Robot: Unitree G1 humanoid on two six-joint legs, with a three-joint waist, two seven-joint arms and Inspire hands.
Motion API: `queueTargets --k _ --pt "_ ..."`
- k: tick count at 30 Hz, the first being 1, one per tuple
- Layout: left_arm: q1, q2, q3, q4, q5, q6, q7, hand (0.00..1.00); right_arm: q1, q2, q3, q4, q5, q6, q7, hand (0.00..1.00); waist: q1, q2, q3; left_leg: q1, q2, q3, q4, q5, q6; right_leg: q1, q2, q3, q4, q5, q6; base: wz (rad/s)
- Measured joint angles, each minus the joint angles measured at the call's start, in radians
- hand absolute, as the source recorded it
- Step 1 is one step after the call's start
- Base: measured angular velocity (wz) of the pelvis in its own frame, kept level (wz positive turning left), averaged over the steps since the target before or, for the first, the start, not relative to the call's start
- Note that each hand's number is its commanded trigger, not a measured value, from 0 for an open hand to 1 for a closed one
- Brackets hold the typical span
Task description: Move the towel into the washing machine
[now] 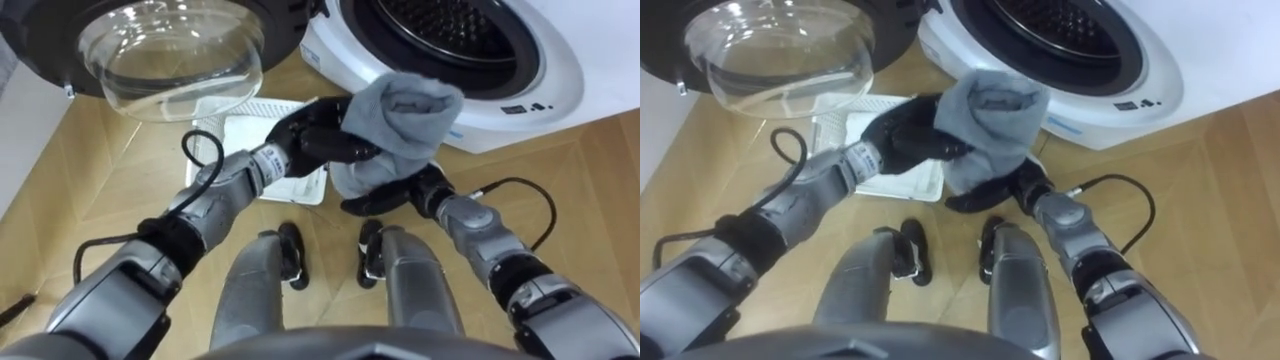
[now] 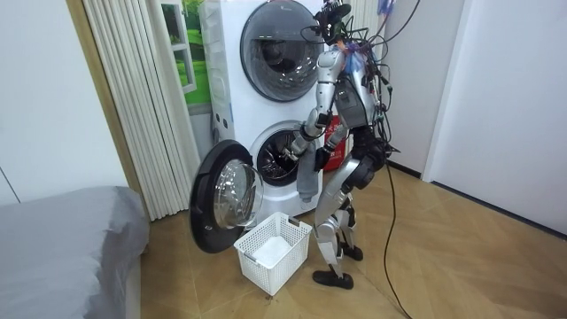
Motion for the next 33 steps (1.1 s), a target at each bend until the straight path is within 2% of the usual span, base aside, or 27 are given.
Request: queueTargets --k 5,10,14,20,21,22,25,29,31,32,33 --pt "0.0 -0.042 0.065 -0.017 -0.023 0.016 -0.001 1.0 0.004 0.022 -0.013 0.01 0.0 -0.001 -0.004 1.0 -0.001 0.0 -0.0001 0.001 0.002 0.0 0.011 0.0 0.0 0.001 0.002 0.001 0.003 0.0 -0.002 0.0" --pt "0.0 -0.042 0.096 -0.058 -0.023 0.031 -0.001 1.0 0.011 0.029 -0.041 0.009 0.002 -0.016 -0.004 1.0 -0.003 -0.003 -0.0014 -0.001 0.003 -0.002 0.017 0.0 0.0 0.002 0.002 0.0 0.005 0.0 -0.002 0.0" --pt "0.0 -0.041 0.117 -0.076 -0.023 0.031 -0.001 1.0 0.006 0.042 -0.049 0.01 0.002 -0.027 -0.014 1.0 -0.005 -0.021 -0.0117 0.001 0.004 -0.007 0.017 0.0 0.0 0.008 0.002 -0.005 0.004 0.001 -0.003 0.02" --pt "0.0 -0.039 0.133 -0.076 -0.029 0.031 0.0 1.0 0.005 0.056 -0.08 0.024 0.01 -0.029 -0.036 1.0 0.002 -0.024 -0.0105 0.002 0.004 -0.019 0.023 0.001 0.0 0.022 0.003 -0.02 -0.005 0.003 -0.003 0.04" --pt "0.0 -0.037 0.133 -0.076 -0.03 0.031 0.0 0.42 0.004 0.058 -0.081 0.027 0.01 -0.029 -0.04 1.0 0.002 -0.023 -0.0101 0.002 0.005 -0.021 0.021 0.001 0.0 0.022 0.005 -0.019 -0.006 0.003 -0.003 0.0" --pt "0.0 -0.036 0.133 -0.076 -0.03 0.031 0.0 0.0 0.004 0.06 -0.081 0.027 0.01 -0.029 -0.042 1.0 0.002 -0.023 -0.0096 0.001 0.005 -0.023 0.017 0.0 0.0 0.023 0.006 -0.019 -0.007 0.003 -0.003 0.0" --pt "0.001 -0.03 0.134 -0.076 -0.03 0.035 0.0 0.0 0.009 0.06 -0.09 0.026 0.008 -0.025 -0.045 1.0 0.009 -0.018 -0.0072 0.001 0.005 -0.026 0.006 0.002 -0.003 0.023 0.009 -0.02 -0.015 0.005 -0.004 0.0" --pt "0.015 -0.028 0.153 -0.066 -0.049 0.036 0.0 0.0 0.014 0.059 -0.111 0.045 -0.001 -0.001 -0.065 1.0 0.053 -0.014 -0.0044 0.009 0.003 -0.017 -0.025 0.011 -0.009 0.019 0.008 -0.018 -0.031 0.009 -0.009 -0.05" --pt "0.051 -0.038 0.182 -0.062 -0.114 0.035 -0.001 0.0 0.016 0.058 -0.112 0.058 -0.012 0.026 -0.072 1.0 0.066 -0.009 -0.0028 0.019 0.004 -0.015 -0.038 0.014 -0.012 0.027 0.011 -0.019 -0.043 0.009 -0.01 0.0" --pt "0.064 -0.049 0.201 -0.047 -0.143 0.034 -0.001 0.0 0.028 0.055 -0.112 0.069 -0.019 0.038 -0.078 1.0 0.087 -0.003 0.0011 0.019 0.006 -0.017 -0.038 0.014 -0.013 0.033 0.018 -0.021 -0.055 0.011 -0.012 0.0" --pt "0.076 -0.061 0.224 -0.002 -0.163 0.021 -0.002 0.0 0.04 0.053 -0.113 0.081 -0.031 0.053 -0.078 1.0 0.106 -0.003 0.0012 0.022 0.002 -0.016 -0.041 0.016 -0.016 0.032 0.018 -0.021 -0.056 0.01 -0.013 0.0"
